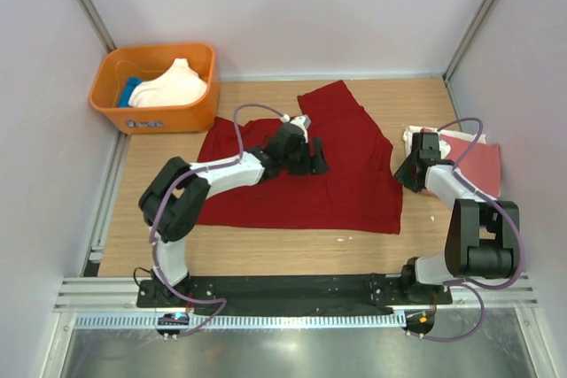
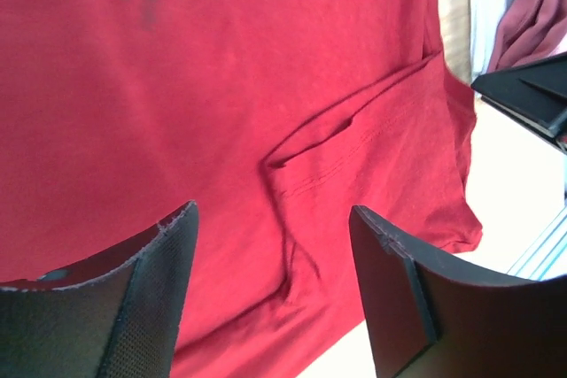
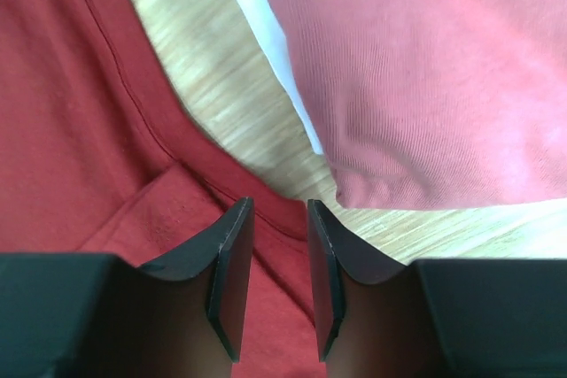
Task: Fold and stack the t-shirts
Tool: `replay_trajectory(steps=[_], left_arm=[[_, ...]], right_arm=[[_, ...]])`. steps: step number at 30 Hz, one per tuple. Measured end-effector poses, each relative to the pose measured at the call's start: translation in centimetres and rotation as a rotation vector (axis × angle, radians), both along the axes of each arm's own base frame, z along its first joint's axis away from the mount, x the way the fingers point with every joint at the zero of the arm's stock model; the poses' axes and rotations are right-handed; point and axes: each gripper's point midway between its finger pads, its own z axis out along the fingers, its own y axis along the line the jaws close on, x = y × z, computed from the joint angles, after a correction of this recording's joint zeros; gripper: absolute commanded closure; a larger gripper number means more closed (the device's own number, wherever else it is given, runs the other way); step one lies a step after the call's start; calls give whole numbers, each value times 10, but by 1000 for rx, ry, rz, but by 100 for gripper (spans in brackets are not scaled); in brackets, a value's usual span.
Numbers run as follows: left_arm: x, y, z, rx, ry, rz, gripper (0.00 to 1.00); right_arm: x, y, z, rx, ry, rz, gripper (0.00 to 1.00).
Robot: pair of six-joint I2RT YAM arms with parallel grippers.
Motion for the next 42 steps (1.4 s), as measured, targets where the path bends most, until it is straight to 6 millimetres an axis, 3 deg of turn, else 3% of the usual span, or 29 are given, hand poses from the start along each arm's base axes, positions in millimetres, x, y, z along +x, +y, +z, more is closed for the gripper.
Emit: replay_trajectory(steps=[4,8,12,18,22,27,31,36,42], left_arm=[[-5,-23,-20,9,37,-42,34],[-10,-30,-31,13,65,-53,41],[-10,-36,-29,5,64,-63,48],[-10,-49,-23,-13,50,-78,52],[-13,-53,-30,-4,61,-86,53],[-17,-56,-45,19,83,-95,54],[-19,-60,-45,26,87,-102,54],[-19,-66,-41,26,83,-112,59],[-20,-65,-52,67,103,-106,59]], right_arm=[[-6,5,-5,22,11,18,62],[-3,12,6,42,-35,63,61],[6,21,14,66,-79,110,61],[12,38,-4,107,-24,166,60],[18,45,-8,112,-15,186,60],[29,42,-5,85,-29,176,61],[32,38,-7,59,-26,161,61],[31,34,-12,41,-10,149,70],[33,34,-15,42,-7,148,72]])
